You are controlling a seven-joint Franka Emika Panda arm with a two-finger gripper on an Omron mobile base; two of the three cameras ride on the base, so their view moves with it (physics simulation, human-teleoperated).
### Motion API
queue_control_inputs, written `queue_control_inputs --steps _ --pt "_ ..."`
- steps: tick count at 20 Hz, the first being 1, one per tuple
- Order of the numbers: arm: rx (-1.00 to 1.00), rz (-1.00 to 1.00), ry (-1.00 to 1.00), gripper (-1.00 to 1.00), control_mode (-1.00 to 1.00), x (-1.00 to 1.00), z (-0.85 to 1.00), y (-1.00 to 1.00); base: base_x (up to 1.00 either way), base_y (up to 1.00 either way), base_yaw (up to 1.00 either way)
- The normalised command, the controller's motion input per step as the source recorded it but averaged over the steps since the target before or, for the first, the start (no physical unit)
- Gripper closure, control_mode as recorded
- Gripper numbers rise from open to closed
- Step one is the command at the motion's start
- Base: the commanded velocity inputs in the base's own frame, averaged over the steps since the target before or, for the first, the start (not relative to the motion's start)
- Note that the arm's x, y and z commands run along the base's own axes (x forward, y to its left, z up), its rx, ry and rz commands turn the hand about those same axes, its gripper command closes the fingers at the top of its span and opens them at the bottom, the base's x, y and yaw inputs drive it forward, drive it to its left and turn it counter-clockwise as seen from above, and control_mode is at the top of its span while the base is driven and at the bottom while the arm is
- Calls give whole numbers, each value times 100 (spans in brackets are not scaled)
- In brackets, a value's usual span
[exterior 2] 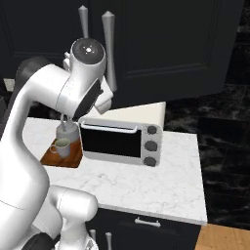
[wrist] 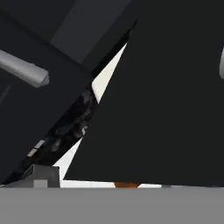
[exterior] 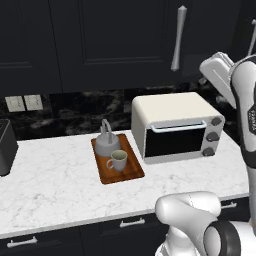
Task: Pick the kettle from the counter and place it on the tray. Then pick the mug from the cabinet and place it on the tray. Then close the cabinet doors.
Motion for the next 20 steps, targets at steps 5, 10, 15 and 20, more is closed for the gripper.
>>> queue_control_inputs --steps 5,10,15,20 --pt "-10 0 0 -100 -100 97 -17 0 0 0 0" --pt "-7 0 0 -100 -100 98 -20 -1 0 0 0" --pt "-5 1 -2 -100 -100 94 -26 -4 0 0 0" --pt "-4 9 -11 -100 -100 80 -30 -8 0 0 0"
